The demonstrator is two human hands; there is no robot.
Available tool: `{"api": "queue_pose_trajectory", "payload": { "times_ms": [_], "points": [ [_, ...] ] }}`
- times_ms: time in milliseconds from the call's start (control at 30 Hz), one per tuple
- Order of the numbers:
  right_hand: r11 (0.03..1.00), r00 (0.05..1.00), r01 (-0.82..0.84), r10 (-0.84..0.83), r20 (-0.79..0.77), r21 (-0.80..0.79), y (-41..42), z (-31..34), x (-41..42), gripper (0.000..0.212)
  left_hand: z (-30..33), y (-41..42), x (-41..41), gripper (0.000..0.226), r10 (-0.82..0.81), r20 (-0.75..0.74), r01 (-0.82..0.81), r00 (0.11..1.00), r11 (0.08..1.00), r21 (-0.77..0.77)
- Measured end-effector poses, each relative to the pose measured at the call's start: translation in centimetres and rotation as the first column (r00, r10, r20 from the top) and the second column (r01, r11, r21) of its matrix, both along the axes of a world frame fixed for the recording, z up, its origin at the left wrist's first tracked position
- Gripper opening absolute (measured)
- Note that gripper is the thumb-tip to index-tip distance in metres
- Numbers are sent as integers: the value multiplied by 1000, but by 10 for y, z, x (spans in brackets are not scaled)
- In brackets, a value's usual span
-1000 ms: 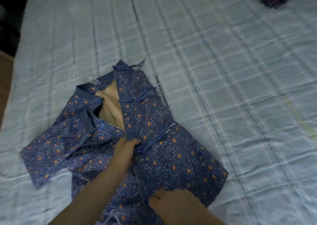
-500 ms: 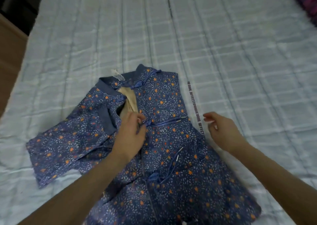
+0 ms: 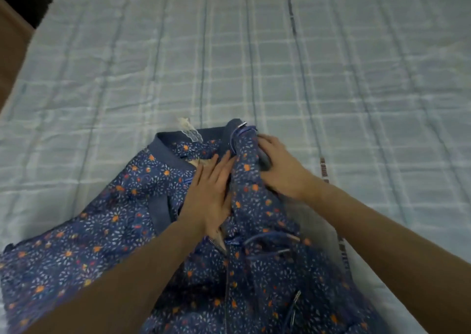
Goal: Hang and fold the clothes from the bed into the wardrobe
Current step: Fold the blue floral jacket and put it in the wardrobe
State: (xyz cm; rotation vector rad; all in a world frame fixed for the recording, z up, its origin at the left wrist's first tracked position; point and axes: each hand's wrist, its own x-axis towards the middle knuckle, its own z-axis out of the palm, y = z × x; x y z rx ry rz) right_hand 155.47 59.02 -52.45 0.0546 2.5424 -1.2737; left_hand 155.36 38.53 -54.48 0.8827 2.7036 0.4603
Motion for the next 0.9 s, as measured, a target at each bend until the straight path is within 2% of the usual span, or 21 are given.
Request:
{"api": "queue_pose_trajectory", "payload": {
  "times_ms": [33,67,167,267,333,400,467,533,600,667,700,800,833,900],
  "points": [
    [998,999,-26,29,43,-59,-9,1,-1,82,-6,-3,2,62,-23,-68,22,997,1000,-16],
    [994,997,-27,34,66,-108,-16,2,-1,80,-11,-5,3,63,-33,-143,33,989,999,-2],
    [974,992,80,-57,112,-214,-23,10,0,58,-13,-4,6,53,-5,-283,13,959,1000,27],
    [932,976,174,-120,181,-318,-27,22,9,34,-18,-1,7,53,-20,-293,-18,956,992,-127],
    [903,964,232,-162,211,-363,-31,31,12,32,-20,1,7,67,16,-254,-76,967,971,-226],
    [923,941,256,-169,293,-288,-32,41,11,39,-19,1,7,83,53,-208,-110,977,956,-272],
    [970,891,195,-113,439,-146,-26,51,9,57,-11,1,8,74,55,-174,-107,983,946,-305],
    [998,815,55,-40,579,-9,-14,66,8,75,-4,3,7,71,95,-128,-130,987,944,-304],
    [997,740,-74,57,670,-2,5,78,10,65,0,4,6,68,129,-110,-158,985,938,-309],
    [992,736,-126,112,667,-27,33,91,12,45,0,5,4,66,133,-108,-161,985,932,-325],
    [996,763,-78,94,640,-53,50,97,12,41,0,6,3,66,138,-93,-161,986,932,-324],
    [943,823,279,-139,550,-179,105,122,14,37,-1,7,1,69,162,-76,-177,984,941,-289],
    [920,832,359,-239,501,-156,124,129,15,36,-3,7,1,68,171,-75,-185,982,943,-277],
    [927,858,376,-350,376,5,154,131,19,39,-4,9,1,66,185,-79,-200,979,943,-267]
  ]
}}
